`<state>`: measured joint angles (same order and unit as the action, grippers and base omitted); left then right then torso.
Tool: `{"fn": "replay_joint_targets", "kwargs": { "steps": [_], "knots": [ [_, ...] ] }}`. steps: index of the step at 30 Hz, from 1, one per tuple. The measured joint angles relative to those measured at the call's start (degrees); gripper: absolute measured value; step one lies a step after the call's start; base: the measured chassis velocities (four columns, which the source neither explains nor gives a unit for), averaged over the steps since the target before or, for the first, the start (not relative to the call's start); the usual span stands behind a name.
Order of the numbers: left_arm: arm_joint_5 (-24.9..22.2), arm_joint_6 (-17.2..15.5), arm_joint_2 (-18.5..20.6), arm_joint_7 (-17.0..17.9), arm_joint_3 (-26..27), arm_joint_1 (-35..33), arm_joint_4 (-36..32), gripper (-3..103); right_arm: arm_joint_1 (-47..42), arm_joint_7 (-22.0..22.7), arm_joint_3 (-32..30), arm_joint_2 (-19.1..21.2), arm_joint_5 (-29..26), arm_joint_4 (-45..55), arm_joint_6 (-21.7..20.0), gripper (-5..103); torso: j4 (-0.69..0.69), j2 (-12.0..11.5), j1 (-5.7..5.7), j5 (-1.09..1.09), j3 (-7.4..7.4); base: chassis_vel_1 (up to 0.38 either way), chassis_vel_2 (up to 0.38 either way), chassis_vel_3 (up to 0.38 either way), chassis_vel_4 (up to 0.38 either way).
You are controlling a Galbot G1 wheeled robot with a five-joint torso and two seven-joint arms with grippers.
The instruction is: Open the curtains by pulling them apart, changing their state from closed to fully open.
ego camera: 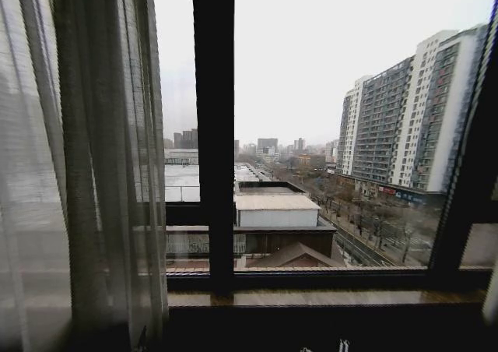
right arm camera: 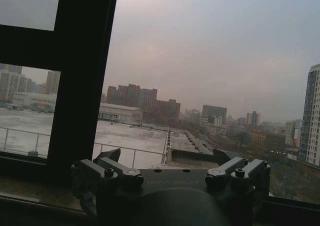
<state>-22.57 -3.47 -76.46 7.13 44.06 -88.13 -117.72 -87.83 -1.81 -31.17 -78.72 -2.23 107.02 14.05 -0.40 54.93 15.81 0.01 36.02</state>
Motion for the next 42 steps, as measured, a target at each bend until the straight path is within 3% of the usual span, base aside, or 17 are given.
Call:
{"fn": "replay_joint_targets", "kwargs": {
  "steps": [3,10,13,17,28,34,42],
  "knots": [
    [-2.06,-0.89,6.47,1.83,2.12,2.56,3.42,100,0.12,0.07,-0.36,0.00,0.21,-1.48,0.00,100,0.02,0.00,0.00,-0.03,0.00,0.000,0.000,0.000,0.000],
    [-6.34,-1.19,14.37,2.92,2.56,6.62,8.75,100,1.04,0.42,-0.62,-0.01,1.15,-4.04,0.08,100,0.03,0.01,0.00,-0.02,0.00,0.000,0.000,0.000,0.000],
    [-9.08,-1.91,19.25,2.90,-0.77,11.23,12.28,100,2.45,1.20,-1.27,-0.01,1.37,-6.04,0.08,100,-0.01,0.00,0.00,-0.02,0.00,0.000,0.000,0.000,0.000],
    [-10.21,-2.22,21.62,2.91,-4.72,16.07,16.32,100,4.37,1.62,-2.17,-0.01,1.43,-8.33,0.02,100,0.03,0.00,0.01,-0.03,0.00,0.000,0.000,0.000,0.000],
    [-9.75,-1.22,22.24,0.10,-14.32,29.93,29.96,100,6.06,2.91,-3.95,-0.01,1.44,-12.04,-0.09,100,0.01,0.00,0.01,-0.01,0.00,0.000,0.000,0.000,0.000],
    [-9.07,0.00,21.93,-3.88,-21.22,39.59,38.61,100,5.93,3.60,-4.69,-0.01,1.50,-13.34,0.29,100,0.01,0.00,0.01,0.00,0.00,0.000,0.000,0.000,0.000],
    [-8.88,0.65,21.03,-4.71,-24.28,44.72,43.64,100,6.31,4.66,-5.15,-0.01,1.62,-14.26,0.47,100,0.01,0.00,0.01,0.00,0.00,0.000,0.000,0.000,0.000]
  ]
}}
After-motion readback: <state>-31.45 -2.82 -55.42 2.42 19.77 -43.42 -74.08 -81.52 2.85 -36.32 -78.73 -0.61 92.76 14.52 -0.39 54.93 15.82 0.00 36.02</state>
